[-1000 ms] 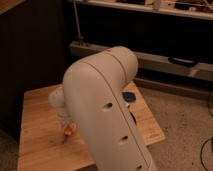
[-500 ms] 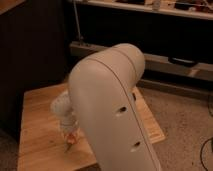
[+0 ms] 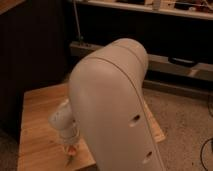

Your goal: Drag the pepper across the table

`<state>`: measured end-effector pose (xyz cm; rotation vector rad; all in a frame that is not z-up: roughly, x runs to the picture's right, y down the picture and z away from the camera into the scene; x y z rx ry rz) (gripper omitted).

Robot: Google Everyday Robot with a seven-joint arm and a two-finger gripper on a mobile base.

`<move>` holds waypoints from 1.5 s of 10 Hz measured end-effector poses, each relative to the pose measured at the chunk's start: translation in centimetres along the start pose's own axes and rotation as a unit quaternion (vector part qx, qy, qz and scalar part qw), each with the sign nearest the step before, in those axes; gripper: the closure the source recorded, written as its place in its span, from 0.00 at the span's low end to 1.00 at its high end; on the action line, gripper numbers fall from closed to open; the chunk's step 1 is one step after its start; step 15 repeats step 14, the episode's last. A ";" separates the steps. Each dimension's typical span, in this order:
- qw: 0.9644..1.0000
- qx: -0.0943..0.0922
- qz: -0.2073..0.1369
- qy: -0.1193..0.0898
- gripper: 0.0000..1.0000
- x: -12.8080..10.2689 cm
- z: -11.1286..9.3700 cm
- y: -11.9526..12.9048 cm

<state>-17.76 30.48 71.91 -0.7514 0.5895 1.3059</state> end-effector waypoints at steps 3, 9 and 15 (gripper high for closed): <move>0.999 -0.020 -0.025 0.026 0.78 3.6 0.6 0.9; 0.994 -0.060 -0.073 0.055 0.78 4.7 1.9 0.5; 0.994 -0.072 -0.072 0.048 0.75 2.6 2.1 -0.1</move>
